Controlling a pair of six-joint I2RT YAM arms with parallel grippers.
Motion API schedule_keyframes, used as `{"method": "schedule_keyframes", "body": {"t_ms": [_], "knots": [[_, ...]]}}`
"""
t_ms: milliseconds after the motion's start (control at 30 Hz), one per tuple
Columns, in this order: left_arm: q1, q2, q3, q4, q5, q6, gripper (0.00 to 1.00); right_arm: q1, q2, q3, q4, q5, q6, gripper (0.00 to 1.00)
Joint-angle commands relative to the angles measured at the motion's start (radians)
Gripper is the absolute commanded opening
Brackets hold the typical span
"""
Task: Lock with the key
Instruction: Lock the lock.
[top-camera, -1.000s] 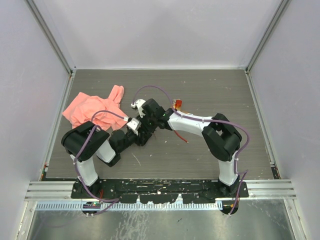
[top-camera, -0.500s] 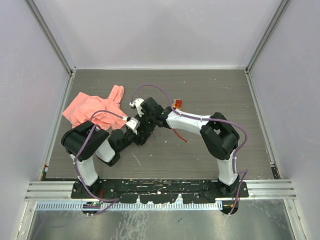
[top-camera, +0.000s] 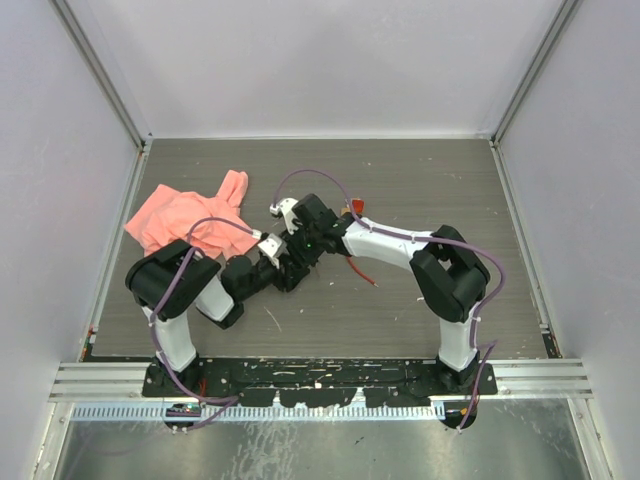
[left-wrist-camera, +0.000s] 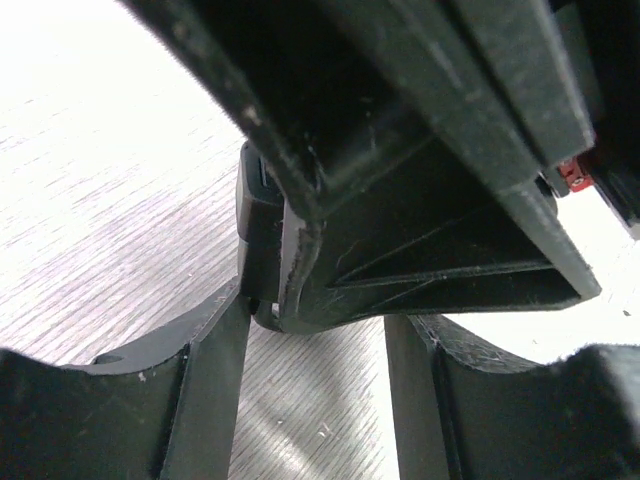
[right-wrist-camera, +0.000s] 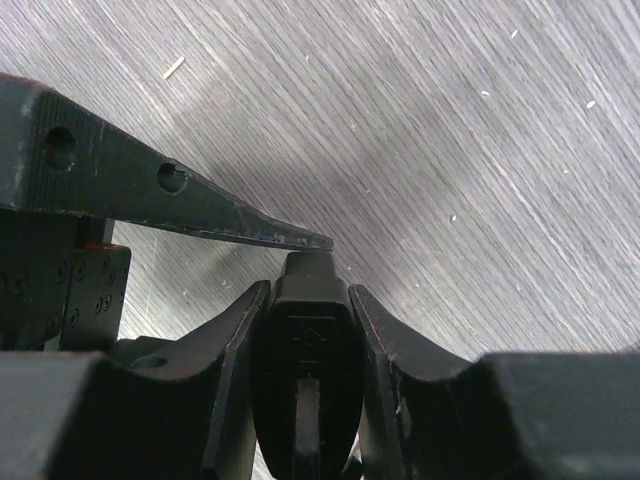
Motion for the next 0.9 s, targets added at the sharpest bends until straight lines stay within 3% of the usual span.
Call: {"method": "schedule_keyframes", "body": {"t_ms": [0, 333, 667, 867], "knots": [[-0.003, 0.021, 0.041, 0.054, 0.033, -0.057, 0.52, -0.029, 0.013, -0.031, -0.213, -0.047, -0.015, 0.01], [-0.002, 0.008, 0.044, 0.054, 0.068, -0.075, 0.53, -0.129, -0.067, -0.010, -0.177, -0.150, 0.012, 0.01], [0.000, -0.027, 0.022, 0.054, 0.106, -0.094, 0.58, -0.209, -0.049, 0.006, -0.143, -0.242, 0.045, 0.01], [0.061, -0.114, -0.039, 0.054, 0.132, -0.208, 0.60, -0.271, -0.072, -0.024, -0.107, -0.379, 0.051, 0.01]]}}
